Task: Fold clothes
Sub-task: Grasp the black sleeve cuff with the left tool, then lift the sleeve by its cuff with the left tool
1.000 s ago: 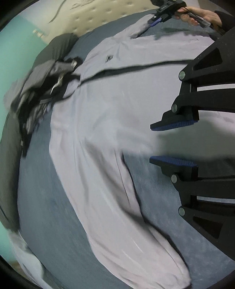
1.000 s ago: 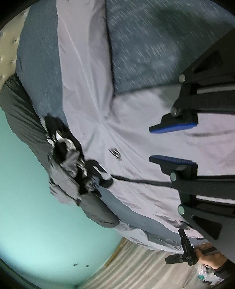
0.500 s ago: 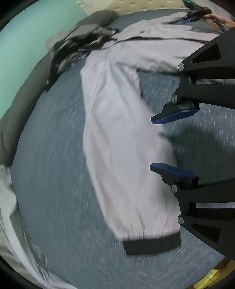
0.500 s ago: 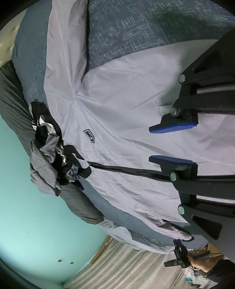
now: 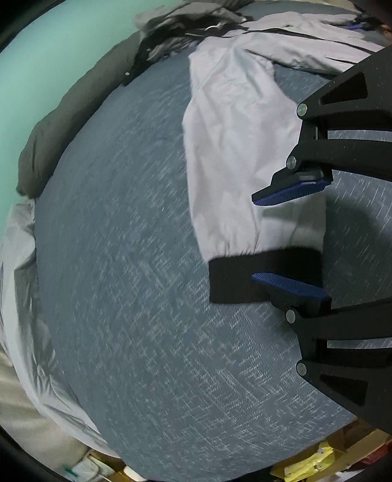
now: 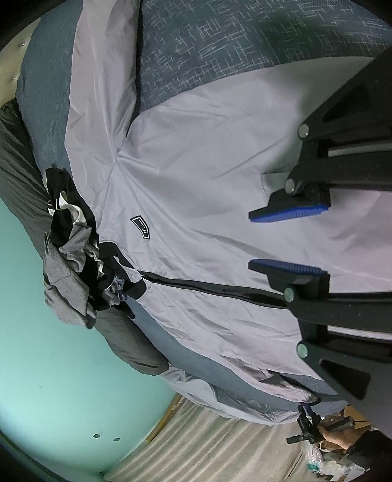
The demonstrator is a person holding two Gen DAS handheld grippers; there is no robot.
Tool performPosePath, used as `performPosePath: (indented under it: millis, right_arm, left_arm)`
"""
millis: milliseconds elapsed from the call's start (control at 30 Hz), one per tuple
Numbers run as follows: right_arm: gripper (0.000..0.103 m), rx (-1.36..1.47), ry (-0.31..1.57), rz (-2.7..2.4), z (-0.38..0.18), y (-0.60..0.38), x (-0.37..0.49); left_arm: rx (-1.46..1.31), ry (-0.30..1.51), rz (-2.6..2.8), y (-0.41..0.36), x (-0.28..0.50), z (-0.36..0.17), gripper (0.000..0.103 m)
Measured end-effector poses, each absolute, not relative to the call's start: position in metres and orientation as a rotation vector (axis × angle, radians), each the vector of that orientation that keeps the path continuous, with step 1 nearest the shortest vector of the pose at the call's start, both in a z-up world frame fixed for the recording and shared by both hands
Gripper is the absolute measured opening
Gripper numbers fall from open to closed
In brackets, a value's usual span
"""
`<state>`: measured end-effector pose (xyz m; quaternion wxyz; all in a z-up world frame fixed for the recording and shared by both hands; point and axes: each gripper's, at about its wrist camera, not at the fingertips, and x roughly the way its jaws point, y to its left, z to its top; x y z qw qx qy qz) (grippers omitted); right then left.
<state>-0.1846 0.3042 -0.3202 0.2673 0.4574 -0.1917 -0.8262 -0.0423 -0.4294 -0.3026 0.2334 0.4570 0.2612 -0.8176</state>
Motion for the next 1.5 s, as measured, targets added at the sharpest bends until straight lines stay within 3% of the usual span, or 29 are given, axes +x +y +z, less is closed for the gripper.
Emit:
performPosePath:
  millis: [267, 767, 933, 967, 1000, 1033, 1200, 1500]
  right_arm:
    - [0.025, 1.247, -0.502, -2.228, -0.325, 0.3, -0.183]
    - [0.025, 1.243, -0.517, -2.218, -0.326, 0.303, -0.184]
    - [0.025, 1.236, -0.52, -2.216, -0.323, 0.303, -0.184]
    - [0.025, 1.234, -0.52, -2.215, -0.323, 0.303, -0.184]
    - [0.025, 1.233, -0.521, -2.214, -0.323, 0.303, -0.184]
    - [0.025, 1.232, -0.521, -2.214, -0.322, 0.303, -0.184]
    - [0.025, 1.231, -0.53, -2.212, -0.322, 0.303, -0.183]
    - [0.025, 1.224, -0.534, -2.216, -0.321, 0.305, -0.185]
  left_arm:
    - [1.363, 0.762, -2.205, -0.441, -0.038, -0.331, 0.053]
    - [1.301, 0.819, -2.198, -0.446, -0.014, -0.329, 0.053]
    - [1.303, 0.812, -2.229, -0.443, -0.01, -0.323, 0.041]
    - [1.3, 0.805, -2.235, -0.443, -0.009, -0.321, 0.033]
    - [1.3, 0.796, -2.238, -0.442, -0.011, -0.319, 0.017]
    - [1.299, 0.787, -2.242, -0.442, -0.013, -0.317, 0.013]
    - [1.272, 0.686, -2.286, -0.445, -0.023, -0.294, 0.007]
    - [1.219, 0.572, -2.264, -0.468, -0.03, -0.263, 0.006]
